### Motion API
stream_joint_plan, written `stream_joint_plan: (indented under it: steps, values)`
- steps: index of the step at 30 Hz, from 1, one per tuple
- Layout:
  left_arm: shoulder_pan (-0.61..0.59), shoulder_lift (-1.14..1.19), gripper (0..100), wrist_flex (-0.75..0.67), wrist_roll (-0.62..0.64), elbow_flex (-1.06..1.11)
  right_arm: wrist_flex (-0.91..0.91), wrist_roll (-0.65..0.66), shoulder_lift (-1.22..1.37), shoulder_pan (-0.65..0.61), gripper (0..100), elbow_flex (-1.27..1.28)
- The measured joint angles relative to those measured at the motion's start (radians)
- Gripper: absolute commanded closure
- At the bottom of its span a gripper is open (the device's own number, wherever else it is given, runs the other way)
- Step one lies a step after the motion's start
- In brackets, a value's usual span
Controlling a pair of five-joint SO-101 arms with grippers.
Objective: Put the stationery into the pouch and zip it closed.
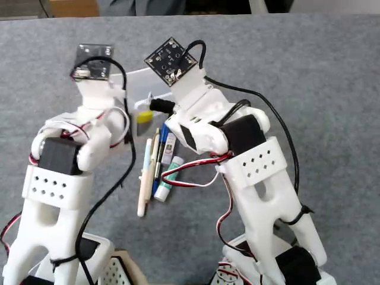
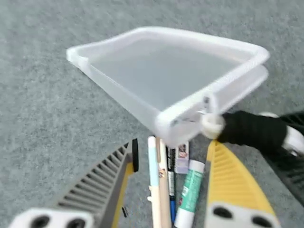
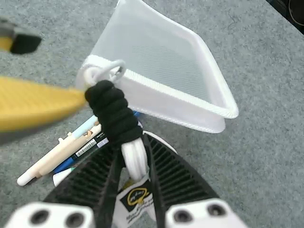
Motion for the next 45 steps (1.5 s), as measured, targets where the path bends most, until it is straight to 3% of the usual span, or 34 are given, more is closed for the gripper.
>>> stream_joint_plan:
  steps: [10,29,45]
  values:
    - [-0.063,0.000,74,-0.041,-0.043,0.100,0.000,0.000,0.000,0.000,98.7,0.000]
    - [0.005,0.000,74,-0.046,-0.043,0.097,0.000,0.000,0.000,0.000,98.7,0.000]
    - [-0.074,0.000,74,-0.241,-0.043,0.250,0.006,-0.003,0.000,0.000,98.7,-0.018]
